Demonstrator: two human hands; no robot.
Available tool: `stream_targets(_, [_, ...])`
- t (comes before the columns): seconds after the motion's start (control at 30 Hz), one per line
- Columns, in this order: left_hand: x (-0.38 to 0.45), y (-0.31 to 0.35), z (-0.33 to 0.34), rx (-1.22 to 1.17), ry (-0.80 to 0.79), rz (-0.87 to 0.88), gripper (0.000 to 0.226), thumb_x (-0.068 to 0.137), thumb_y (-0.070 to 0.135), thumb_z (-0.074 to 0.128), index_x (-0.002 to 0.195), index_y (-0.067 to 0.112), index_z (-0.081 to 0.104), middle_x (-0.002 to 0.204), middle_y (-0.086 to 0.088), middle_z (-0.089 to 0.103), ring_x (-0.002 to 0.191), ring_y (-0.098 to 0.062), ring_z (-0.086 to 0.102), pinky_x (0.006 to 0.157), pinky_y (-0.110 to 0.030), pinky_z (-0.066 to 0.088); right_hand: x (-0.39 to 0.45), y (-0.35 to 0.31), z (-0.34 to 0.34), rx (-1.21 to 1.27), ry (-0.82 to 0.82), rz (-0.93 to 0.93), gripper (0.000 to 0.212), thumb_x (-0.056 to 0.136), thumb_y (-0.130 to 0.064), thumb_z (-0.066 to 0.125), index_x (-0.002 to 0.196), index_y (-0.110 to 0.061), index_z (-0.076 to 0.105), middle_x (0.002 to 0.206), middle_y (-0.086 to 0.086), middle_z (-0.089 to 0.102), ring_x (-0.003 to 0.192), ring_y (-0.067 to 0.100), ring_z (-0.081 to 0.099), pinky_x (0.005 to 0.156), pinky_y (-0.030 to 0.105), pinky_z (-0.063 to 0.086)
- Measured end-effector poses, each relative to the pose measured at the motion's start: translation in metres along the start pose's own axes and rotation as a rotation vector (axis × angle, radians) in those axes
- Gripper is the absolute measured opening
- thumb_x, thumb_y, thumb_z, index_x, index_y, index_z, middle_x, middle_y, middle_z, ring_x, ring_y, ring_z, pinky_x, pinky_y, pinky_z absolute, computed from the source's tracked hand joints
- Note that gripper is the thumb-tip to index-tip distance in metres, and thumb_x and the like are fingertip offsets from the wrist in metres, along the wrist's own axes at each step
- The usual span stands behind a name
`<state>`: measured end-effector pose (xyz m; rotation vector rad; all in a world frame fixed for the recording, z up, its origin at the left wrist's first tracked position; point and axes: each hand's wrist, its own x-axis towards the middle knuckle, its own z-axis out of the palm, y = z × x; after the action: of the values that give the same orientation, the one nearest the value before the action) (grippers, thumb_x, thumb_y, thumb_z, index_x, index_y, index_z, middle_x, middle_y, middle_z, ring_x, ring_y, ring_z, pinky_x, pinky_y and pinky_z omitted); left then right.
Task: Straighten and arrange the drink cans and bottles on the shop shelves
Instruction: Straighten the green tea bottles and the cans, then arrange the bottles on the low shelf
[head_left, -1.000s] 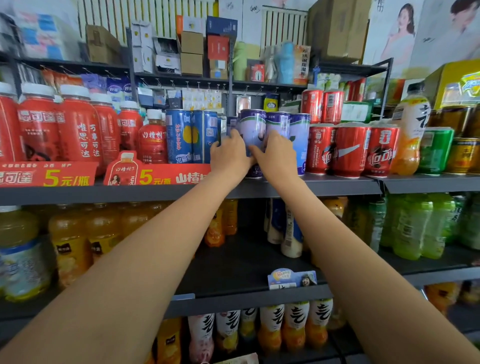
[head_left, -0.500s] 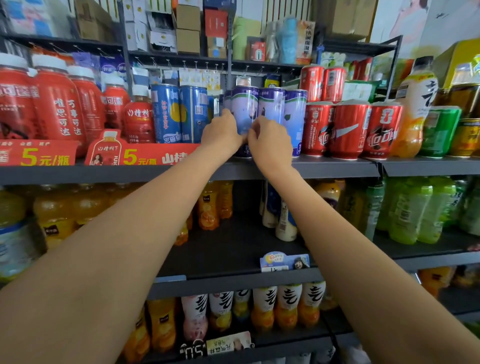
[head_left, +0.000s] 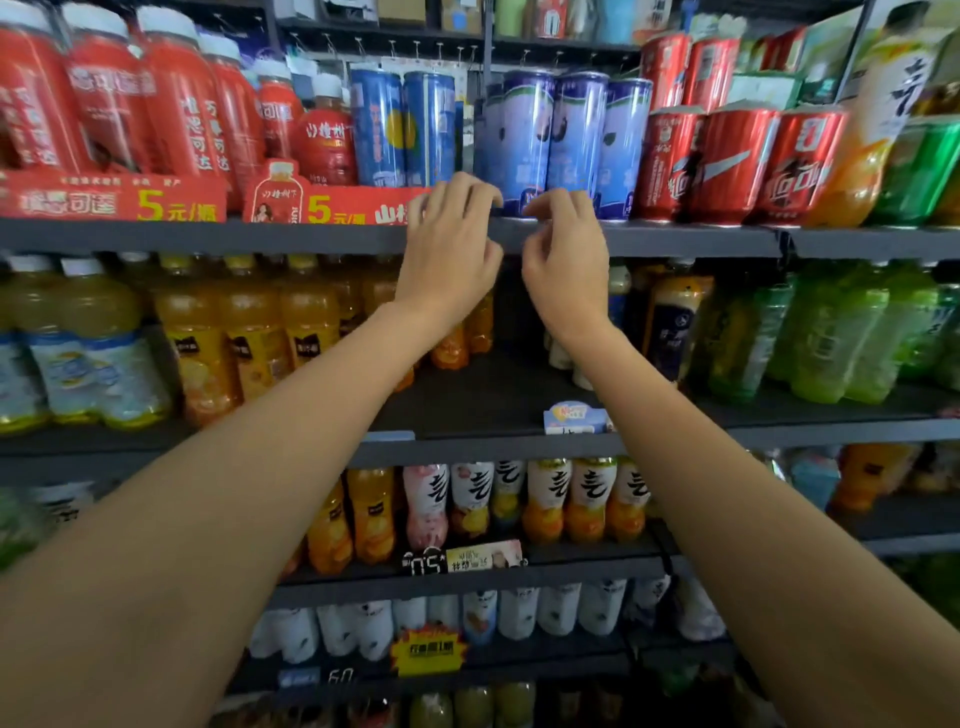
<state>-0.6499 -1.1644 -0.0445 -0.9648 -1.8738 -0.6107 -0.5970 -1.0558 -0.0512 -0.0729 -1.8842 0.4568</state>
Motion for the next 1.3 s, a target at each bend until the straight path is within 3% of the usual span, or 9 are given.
stream_targets(0.1, [-0.036, 0.006, -0.006, -0.004, -0.044, 0.016, 0.037, 0.073, 0.016, 0.037, 0.103, 0.008, 0.057, 0.105, -0.011, 0.055, 0.1, -0.028, 0.052, 0.087, -0.033, 0.03, -0.033, 0.002, -0.011, -0.046, -0.037, 0.051, 0.022, 0.082, 0.001, 0.047, 0.102, -0.001, 0.056, 0.107, 0.016, 0.051, 0.093, 0.029, 0.053, 0.076, 0.035, 0.046])
stream_targets(0.17, [-0.063, 0.011, -0.007, -0.017, -0.096, 0.013, 0.032, 0.075, 0.012, 0.045, 0.104, 0.008, 0.057, 0.106, -0.012, 0.055, 0.1, -0.03, 0.052, 0.087, -0.036, 0.032, -0.059, 0.004, -0.021, -0.092, -0.107, 0.115, 0.024, 0.085, 0.0, 0.048, 0.107, -0.003, 0.056, 0.111, 0.015, 0.049, 0.099, 0.028, 0.051, 0.08, 0.034, 0.046])
stream_targets(0.3, [-0.117, 0.026, -0.003, -0.065, -0.254, -0.025, 0.032, 0.078, 0.009, 0.05, 0.11, 0.008, 0.055, 0.112, -0.012, 0.053, 0.106, -0.03, 0.05, 0.09, -0.037, 0.029, -0.123, 0.016, -0.038, -0.232, -0.341, 0.203, 0.024, 0.088, -0.002, 0.047, 0.111, -0.004, 0.054, 0.119, 0.016, 0.045, 0.111, 0.029, 0.043, 0.089, 0.03, 0.037])
stream_targets(0.43, [-0.149, 0.043, 0.003, -0.078, -0.53, -0.093, 0.043, 0.086, 0.012, 0.049, 0.129, 0.01, 0.041, 0.127, -0.009, 0.04, 0.112, -0.027, 0.047, 0.098, -0.04, 0.027, -0.176, 0.034, -0.052, -0.319, -0.599, 0.393, 0.032, 0.088, -0.005, 0.047, 0.12, -0.005, 0.05, 0.128, 0.019, 0.039, 0.116, 0.037, 0.038, 0.095, 0.04, 0.035])
stream_targets(0.5, [-0.155, 0.054, 0.007, -0.071, -0.649, -0.099, 0.05, 0.089, 0.014, 0.048, 0.137, 0.01, 0.031, 0.133, -0.011, 0.033, 0.11, -0.031, 0.048, 0.096, -0.041, 0.031, -0.194, 0.043, -0.062, -0.35, -0.641, 0.458, 0.035, 0.09, -0.008, 0.049, 0.125, -0.005, 0.046, 0.129, 0.019, 0.039, 0.117, 0.038, 0.038, 0.096, 0.04, 0.033])
stream_targets(0.67, [-0.161, 0.09, 0.026, -0.112, -0.798, -0.143, 0.055, 0.092, 0.016, 0.046, 0.141, 0.011, 0.022, 0.136, -0.013, 0.03, 0.088, -0.039, 0.055, 0.064, -0.038, 0.038, -0.213, 0.08, -0.097, -0.382, -0.7, 0.659, 0.037, 0.09, -0.012, 0.048, 0.125, -0.004, 0.04, 0.129, 0.02, 0.038, 0.12, 0.039, 0.036, 0.093, 0.039, 0.032])
stream_targets(0.97, [-0.166, 0.179, 0.12, -0.198, -0.974, -0.122, 0.059, 0.091, 0.019, 0.047, 0.142, 0.015, 0.019, 0.135, -0.01, 0.031, 0.088, -0.034, 0.055, 0.066, -0.04, 0.047, -0.238, 0.193, -0.156, -0.404, -0.786, 0.94, 0.045, 0.093, -0.02, 0.052, 0.13, -0.003, 0.033, 0.139, 0.021, 0.03, 0.13, 0.04, 0.028, 0.1, 0.045, 0.033])
stream_targets(1.17, [-0.17, 0.259, 0.205, -0.254, -1.031, -0.187, 0.057, 0.093, 0.019, 0.046, 0.143, 0.014, 0.02, 0.139, -0.01, 0.032, 0.098, -0.031, 0.055, 0.073, -0.038, 0.048, -0.25, 0.306, -0.197, -0.431, -0.883, 0.892, 0.042, 0.092, -0.016, 0.052, 0.129, -0.002, 0.038, 0.134, 0.02, 0.036, 0.124, 0.04, 0.036, 0.1, 0.042, 0.034])
stream_targets(1.3, [-0.175, 0.304, 0.248, -0.34, -1.1, -0.25, 0.053, 0.093, 0.019, 0.047, 0.141, 0.016, 0.026, 0.135, -0.008, 0.041, 0.097, -0.029, 0.058, 0.078, -0.044, 0.051, -0.244, 0.363, -0.213, -0.301, -0.852, 0.734, 0.023, 0.089, -0.012, 0.054, 0.11, -0.001, 0.055, 0.108, 0.02, 0.06, 0.101, 0.035, 0.056, 0.076, 0.037, 0.045])
